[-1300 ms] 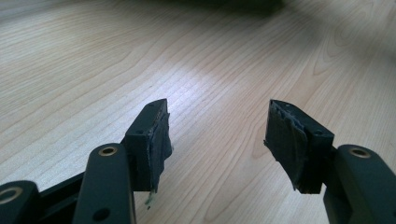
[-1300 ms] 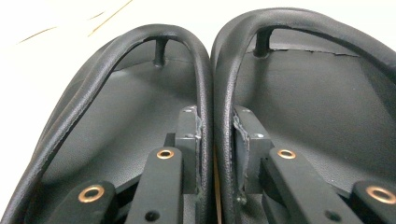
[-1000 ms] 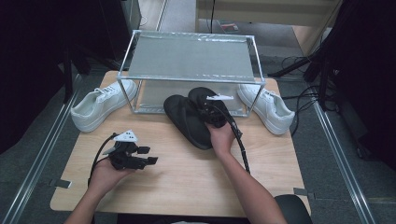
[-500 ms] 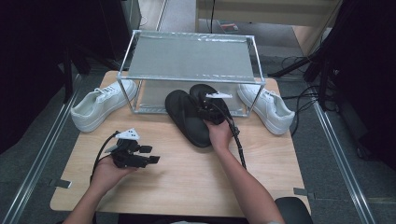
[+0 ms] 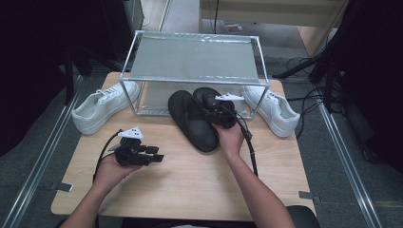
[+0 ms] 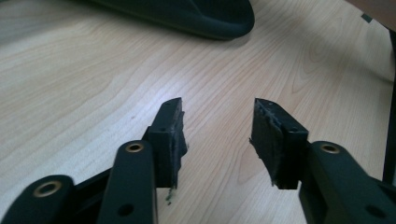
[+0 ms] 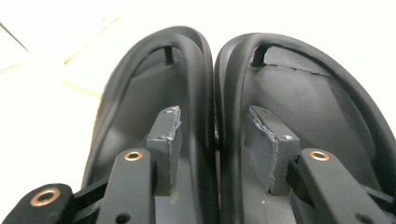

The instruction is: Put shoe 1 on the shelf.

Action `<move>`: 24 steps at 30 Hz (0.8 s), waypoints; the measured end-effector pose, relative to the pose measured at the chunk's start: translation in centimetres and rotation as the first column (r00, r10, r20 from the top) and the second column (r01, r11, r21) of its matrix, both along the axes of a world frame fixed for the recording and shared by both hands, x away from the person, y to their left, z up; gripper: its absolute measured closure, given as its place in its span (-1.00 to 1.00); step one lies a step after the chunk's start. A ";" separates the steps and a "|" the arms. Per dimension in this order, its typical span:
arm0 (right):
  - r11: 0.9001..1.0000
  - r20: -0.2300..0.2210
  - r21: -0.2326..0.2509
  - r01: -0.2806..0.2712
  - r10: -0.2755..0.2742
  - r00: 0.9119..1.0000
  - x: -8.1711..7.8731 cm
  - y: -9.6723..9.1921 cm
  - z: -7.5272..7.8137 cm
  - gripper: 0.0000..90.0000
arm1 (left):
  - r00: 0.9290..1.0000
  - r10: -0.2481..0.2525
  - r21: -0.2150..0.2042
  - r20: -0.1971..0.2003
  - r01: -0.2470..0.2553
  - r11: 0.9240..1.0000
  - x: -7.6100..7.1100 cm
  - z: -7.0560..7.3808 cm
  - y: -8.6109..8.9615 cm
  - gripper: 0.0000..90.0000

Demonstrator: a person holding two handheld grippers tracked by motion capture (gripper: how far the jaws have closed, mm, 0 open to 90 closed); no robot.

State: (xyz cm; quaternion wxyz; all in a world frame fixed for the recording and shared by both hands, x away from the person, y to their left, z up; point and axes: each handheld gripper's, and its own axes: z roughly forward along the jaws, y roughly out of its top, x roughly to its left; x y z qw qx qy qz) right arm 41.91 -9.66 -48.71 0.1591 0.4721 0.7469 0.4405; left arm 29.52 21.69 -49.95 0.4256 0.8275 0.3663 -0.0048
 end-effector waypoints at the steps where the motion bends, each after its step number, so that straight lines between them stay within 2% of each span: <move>1: 1.000 0.005 0.010 -0.003 0.003 1.000 -0.4 -0.2 0.0 0.28 | 1.000 -0.012 -0.008 -0.012 0.012 1.000 0.1 0.1 0.0 0.33; 2: 1.000 -0.002 0.013 -0.011 0.011 1.000 -0.9 -0.3 0.0 0.28 | 1.000 -0.016 -0.009 -0.021 0.016 1.000 0.2 0.3 0.0 0.43; 4: 1.000 -0.003 0.010 -0.023 0.023 1.000 -1.5 -0.5 0.1 0.29 | 1.000 -0.019 -0.024 -0.008 0.019 1.000 0.3 0.6 0.1 0.58; 6: 0.999 -0.004 0.012 -0.038 0.038 0.999 -2.0 -0.7 0.3 0.29 | 1.000 -0.016 -0.019 0.011 0.016 1.000 0.4 0.9 0.1 0.66; 8: 0.998 -0.005 0.017 -0.053 0.053 0.999 -2.6 -1.0 0.5 0.31 | 1.000 -0.022 -0.026 0.014 0.022 0.999 0.6 1.3 0.2 0.73; 10: 0.996 -0.005 0.047 -0.077 0.077 0.997 -3.1 -1.3 0.7 0.30 | 1.000 -0.026 -0.034 0.007 0.027 0.999 0.8 1.5 0.3 0.77; 12: 0.991 -0.029 0.092 -0.096 0.099 0.995 -3.5 -1.7 0.6 0.32 | 0.999 -0.034 -0.061 0.005 0.034 0.998 0.9 1.8 0.5 0.83; 15: 0.989 -0.028 0.073 -0.128 0.130 0.991 -4.4 -1.9 0.3 0.34 | 0.999 -0.036 -0.063 0.014 0.037 0.997 1.2 2.3 0.6 0.92; 19: 0.985 -0.028 0.040 -0.169 0.170 0.985 -5.7 -2.3 -0.1 0.35 | 0.999 -0.043 -0.037 0.013 0.043 0.998 1.5 2.4 0.5 0.97; 22: 0.979 -0.004 0.034 -0.203 0.203 0.979 -7.0 -2.9 -0.3 0.35 | 0.999 -0.049 -0.033 0.017 0.049 0.998 1.8 2.4 0.4 0.99; 24: 0.974 0.023 0.032 -0.226 0.225 0.974 -8.2 -3.7 -0.7 0.35 | 0.998 -0.058 -0.010 0.023 0.058 0.998 1.9 2.6 0.3 1.00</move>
